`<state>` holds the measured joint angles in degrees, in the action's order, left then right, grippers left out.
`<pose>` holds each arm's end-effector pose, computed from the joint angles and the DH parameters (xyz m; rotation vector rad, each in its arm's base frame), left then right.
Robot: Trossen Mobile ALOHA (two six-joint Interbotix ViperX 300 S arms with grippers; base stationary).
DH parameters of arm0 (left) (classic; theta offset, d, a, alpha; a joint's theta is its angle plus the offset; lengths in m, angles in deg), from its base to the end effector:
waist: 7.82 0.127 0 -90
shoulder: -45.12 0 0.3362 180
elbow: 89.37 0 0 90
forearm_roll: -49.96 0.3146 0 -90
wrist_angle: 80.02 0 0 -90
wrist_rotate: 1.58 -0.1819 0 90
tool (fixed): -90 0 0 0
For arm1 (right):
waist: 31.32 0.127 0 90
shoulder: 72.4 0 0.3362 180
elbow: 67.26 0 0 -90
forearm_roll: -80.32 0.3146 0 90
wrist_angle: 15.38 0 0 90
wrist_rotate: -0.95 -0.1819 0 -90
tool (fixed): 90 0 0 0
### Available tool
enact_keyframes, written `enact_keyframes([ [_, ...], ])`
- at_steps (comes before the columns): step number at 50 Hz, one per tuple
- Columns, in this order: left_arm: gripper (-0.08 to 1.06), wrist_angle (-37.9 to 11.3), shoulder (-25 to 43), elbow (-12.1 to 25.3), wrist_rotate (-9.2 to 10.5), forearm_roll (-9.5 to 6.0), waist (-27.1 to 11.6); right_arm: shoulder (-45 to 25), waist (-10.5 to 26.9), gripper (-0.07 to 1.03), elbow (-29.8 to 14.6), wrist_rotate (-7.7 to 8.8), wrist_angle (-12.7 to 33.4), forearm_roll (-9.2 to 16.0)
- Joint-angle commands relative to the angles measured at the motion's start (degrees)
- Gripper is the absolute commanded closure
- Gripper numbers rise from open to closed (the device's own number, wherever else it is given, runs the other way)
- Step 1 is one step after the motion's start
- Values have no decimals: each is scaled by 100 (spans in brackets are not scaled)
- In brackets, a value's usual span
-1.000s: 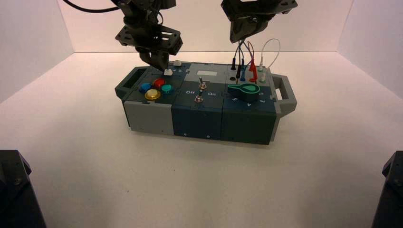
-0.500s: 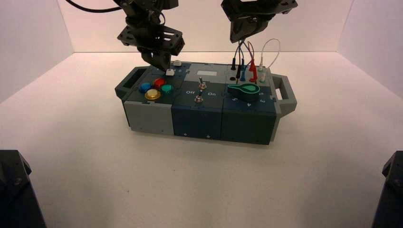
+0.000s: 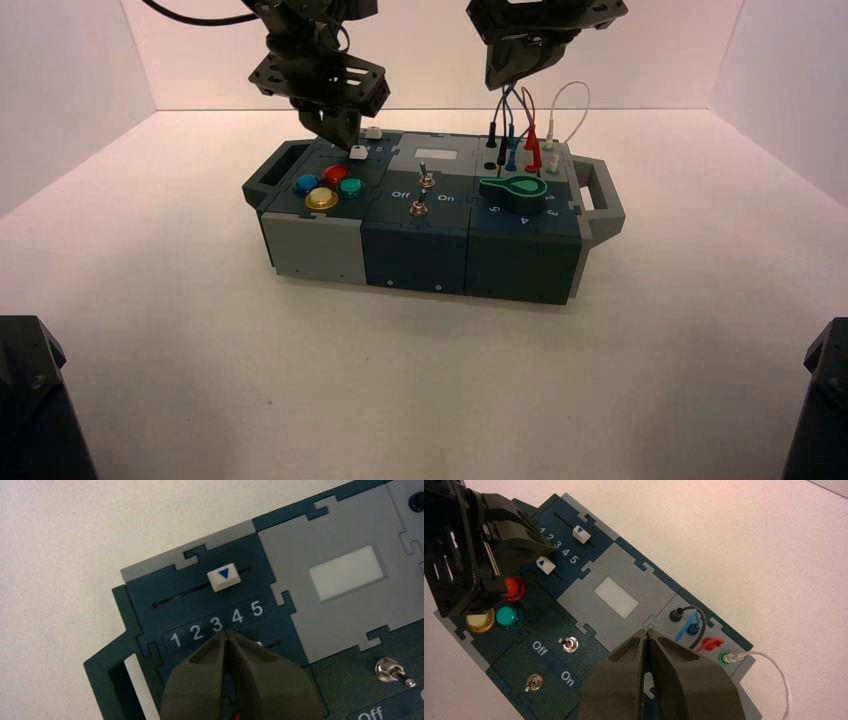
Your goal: Move the bottom slider to position 4.
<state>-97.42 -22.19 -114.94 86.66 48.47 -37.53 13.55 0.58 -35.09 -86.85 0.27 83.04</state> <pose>0.3590 -0.2065 0.0367 0.2977 1.1192 -0.4703 0.3298 0.2080 0.1334 -0.2396 0.8848 0.5264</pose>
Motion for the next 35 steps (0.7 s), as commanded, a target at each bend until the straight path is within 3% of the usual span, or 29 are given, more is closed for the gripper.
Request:
enact_keyframes([
  [1, 101, -62, 35, 9, -18, 9, -70, 79, -35, 99, -185, 0, -18, 26],
  [19, 101, -70, 114, 53, -26, 88, -62, 105, -44, 99, -185, 0, -18, 26],
  [28, 101, -62, -26, 0, -35, 123, 404, 105, -44, 99, -167, -9, -18, 35],
  [35, 101, -79, -237, -167, -97, 132, 519, 123, -44, 99, -185, -18, 9, 35],
])
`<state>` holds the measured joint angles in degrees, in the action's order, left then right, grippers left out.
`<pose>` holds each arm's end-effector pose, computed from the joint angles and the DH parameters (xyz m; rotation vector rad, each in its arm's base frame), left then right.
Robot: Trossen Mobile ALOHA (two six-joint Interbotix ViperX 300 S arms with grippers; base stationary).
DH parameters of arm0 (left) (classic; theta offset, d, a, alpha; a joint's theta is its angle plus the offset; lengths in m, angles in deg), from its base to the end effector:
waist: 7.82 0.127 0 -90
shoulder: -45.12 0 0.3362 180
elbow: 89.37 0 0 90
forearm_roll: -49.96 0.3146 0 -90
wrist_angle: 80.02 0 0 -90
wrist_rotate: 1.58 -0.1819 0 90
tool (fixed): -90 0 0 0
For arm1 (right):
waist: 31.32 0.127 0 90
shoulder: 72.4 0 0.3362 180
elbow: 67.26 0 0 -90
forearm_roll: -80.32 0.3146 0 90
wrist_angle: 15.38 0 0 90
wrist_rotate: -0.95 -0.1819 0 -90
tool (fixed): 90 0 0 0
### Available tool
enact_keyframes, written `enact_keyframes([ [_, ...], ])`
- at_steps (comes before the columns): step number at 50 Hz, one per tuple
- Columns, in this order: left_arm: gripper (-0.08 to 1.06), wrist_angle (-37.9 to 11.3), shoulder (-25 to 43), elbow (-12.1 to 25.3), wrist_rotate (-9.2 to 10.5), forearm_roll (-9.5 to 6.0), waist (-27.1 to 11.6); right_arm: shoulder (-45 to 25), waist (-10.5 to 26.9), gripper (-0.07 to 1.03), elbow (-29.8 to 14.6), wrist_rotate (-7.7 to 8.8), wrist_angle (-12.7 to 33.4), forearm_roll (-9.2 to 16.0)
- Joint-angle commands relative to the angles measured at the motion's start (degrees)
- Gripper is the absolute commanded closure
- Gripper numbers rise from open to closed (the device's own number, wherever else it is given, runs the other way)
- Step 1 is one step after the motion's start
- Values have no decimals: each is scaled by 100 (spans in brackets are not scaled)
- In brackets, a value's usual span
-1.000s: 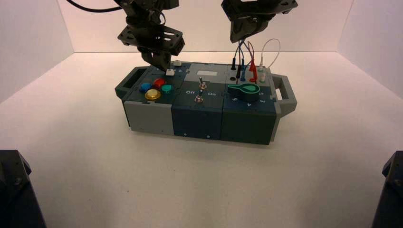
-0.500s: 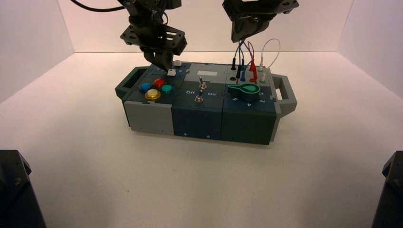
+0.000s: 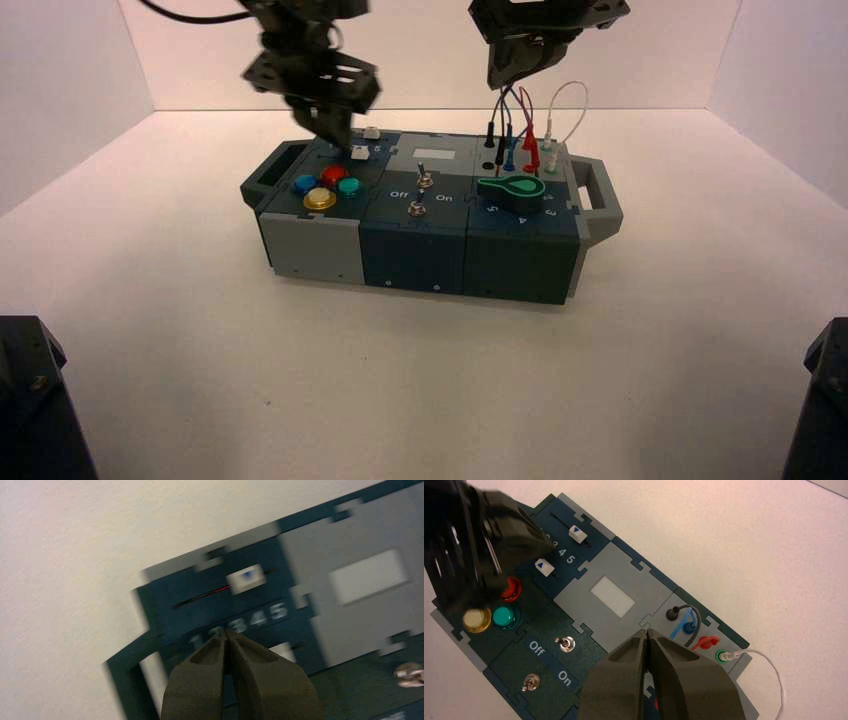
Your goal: Move the bottom slider to position 4.
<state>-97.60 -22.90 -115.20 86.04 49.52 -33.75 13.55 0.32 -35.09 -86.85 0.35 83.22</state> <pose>0.3711 -0.1809 0.0403 0.2868 1.1150 -0.4235 0.3305 0.2066 0.1333 -0.2348 0.8873 0.5216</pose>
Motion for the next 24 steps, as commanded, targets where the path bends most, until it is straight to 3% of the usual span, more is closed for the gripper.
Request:
enact_keyframes([
  [1, 101, -70, -185, -158, -35, 26, 141, 123, -18, 99, -185, -18, 0, 18],
  [13, 101, -79, -536, -554, 0, -9, 114, 185, -18, 99, -211, -26, 44, 62],
  [24, 101, -132, -729, -668, -26, -18, 88, 185, -18, 99, -255, -26, 141, 70],
])
